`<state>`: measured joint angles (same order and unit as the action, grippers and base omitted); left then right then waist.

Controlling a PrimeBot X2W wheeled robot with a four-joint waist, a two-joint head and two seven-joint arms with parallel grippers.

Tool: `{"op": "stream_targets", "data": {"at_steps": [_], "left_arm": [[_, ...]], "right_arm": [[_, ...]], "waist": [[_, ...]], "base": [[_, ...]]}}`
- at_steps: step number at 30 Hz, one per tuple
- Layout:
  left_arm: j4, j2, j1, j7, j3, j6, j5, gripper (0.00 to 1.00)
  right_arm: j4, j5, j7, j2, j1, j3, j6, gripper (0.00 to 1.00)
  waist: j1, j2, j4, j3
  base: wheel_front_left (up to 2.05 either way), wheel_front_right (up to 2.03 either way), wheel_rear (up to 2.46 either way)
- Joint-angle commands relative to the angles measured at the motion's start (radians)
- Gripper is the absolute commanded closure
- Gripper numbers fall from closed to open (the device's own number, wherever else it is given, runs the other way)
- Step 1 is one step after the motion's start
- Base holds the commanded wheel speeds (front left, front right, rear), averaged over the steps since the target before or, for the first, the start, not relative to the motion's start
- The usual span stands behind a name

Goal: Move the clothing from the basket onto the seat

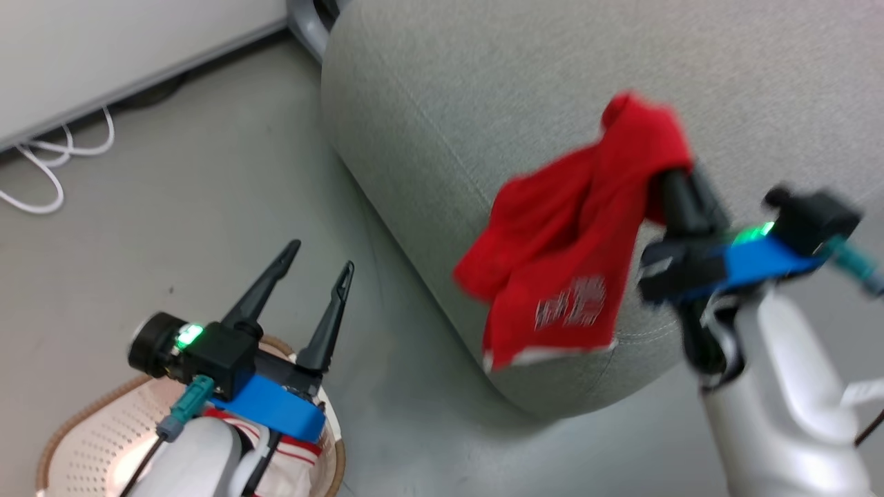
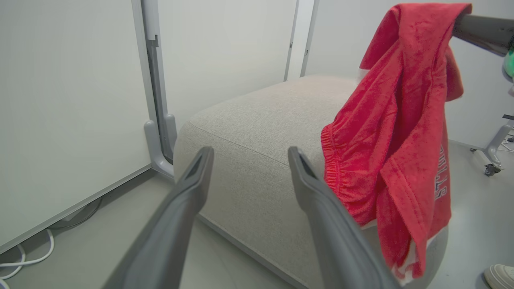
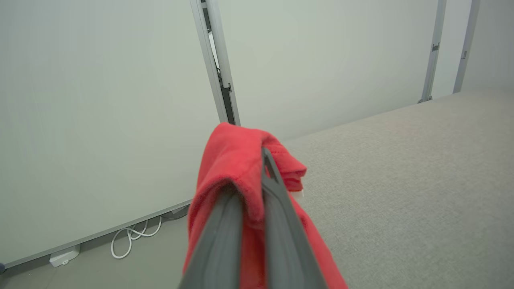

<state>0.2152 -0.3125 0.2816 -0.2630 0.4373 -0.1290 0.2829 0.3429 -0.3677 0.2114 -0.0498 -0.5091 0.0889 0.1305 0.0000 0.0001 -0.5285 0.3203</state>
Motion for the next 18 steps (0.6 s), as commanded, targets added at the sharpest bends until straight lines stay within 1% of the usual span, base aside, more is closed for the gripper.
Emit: {"op": "stream_targets", "data": {"at_steps": [1,4,9,13,16,18], "left_arm": [[-0.005,-0.012,0.021,-0.003,0.0,-0.002,-0.006,0.0],[-0.03,-0.044,0.048,-0.003,0.004,-0.002,-0.017,0.0],[-0.084,-0.096,0.105,0.002,0.009,-0.002,-0.036,0.0],[-0.156,-0.127,0.165,0.026,0.013,-0.002,-0.049,0.0],[-0.201,-0.151,0.192,0.041,0.013,-0.002,-0.057,0.0],[-0.23,-0.157,0.215,0.047,0.014,-0.002,-0.062,0.0]], "right_arm": [[0.003,-0.012,-0.001,-0.001,-0.042,-0.011,0.0,1.0],[0.05,-0.006,-0.009,-0.001,-0.167,-0.087,0.0,1.0],[0.109,0.028,-0.029,-0.015,-0.375,-0.252,0.0,1.0],[0.145,0.062,-0.048,-0.075,-0.517,-0.394,0.0,1.0],[0.19,0.091,-0.05,-0.11,-0.596,-0.483,0.0,1.0],[0.224,0.124,-0.059,-0.14,-0.628,-0.531,0.0,1.0]], "waist": [[0.0,-0.0001,0.015,0.058],[0.0,-0.0001,0.027,0.128],[0.0,-0.0001,0.059,0.254],[0.0,-0.0001,0.093,0.361],[0.0,-0.0001,0.116,0.419],[0.0,-0.0001,0.138,0.453]], "base": [[0.0,0.0,0.0],[0.0,0.0,0.0],[0.0,0.0,0.0],[0.0,0.0,0.0],[0.0,0.0,0.0],[0.0,0.0,0.0]]}}
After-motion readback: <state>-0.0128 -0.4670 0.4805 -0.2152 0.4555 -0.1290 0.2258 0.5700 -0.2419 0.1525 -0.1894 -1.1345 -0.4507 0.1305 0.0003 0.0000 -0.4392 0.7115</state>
